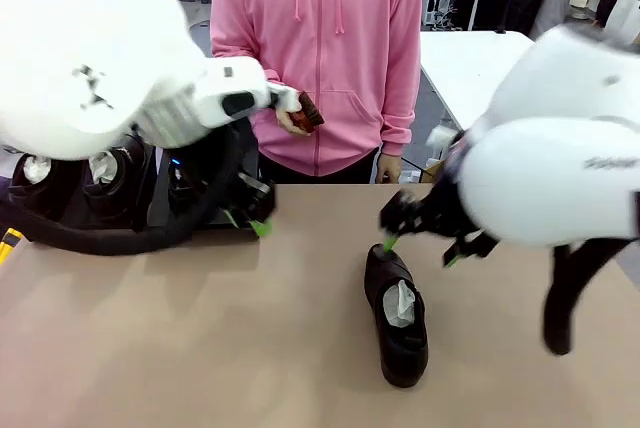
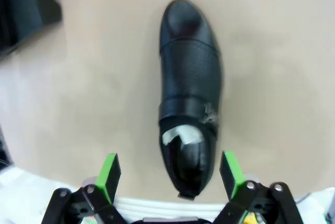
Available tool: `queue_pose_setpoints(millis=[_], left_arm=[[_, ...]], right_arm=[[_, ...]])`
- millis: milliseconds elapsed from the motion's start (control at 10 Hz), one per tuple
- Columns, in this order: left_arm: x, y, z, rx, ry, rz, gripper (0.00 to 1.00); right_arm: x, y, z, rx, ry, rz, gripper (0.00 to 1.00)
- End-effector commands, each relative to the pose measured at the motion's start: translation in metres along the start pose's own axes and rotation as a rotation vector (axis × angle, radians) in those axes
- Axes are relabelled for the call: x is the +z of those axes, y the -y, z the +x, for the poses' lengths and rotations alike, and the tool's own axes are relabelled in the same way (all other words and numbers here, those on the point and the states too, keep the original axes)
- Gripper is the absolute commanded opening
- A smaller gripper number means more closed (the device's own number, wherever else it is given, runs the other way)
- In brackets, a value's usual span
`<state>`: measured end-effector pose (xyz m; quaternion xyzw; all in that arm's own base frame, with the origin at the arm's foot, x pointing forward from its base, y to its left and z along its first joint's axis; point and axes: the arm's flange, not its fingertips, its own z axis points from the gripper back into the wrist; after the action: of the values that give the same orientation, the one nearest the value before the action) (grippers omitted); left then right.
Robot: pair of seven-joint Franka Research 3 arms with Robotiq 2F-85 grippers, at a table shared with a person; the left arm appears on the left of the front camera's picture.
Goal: Organize the shoes by placing them on the stand.
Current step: Place the Shoe from the middle of the table onto the Shoes Stand.
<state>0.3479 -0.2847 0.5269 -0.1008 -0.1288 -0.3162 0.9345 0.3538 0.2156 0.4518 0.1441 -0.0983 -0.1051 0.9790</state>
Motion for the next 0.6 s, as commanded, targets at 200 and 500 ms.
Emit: queue_pose_setpoints(millis=[200,500], left_arm=[[-0.049,0.097,0.021,-0.024,-0.052,-0.040,0.43],[-0.093,0.143,0.038,0.209,-0.199,-0.034,0.43]], right_arm=[[0.059,0.097,0.069,-0.465,0.294,-0.146,1.00],[0.071,0.090,0.057,-0.308,0.241,-0.042,1.00]])
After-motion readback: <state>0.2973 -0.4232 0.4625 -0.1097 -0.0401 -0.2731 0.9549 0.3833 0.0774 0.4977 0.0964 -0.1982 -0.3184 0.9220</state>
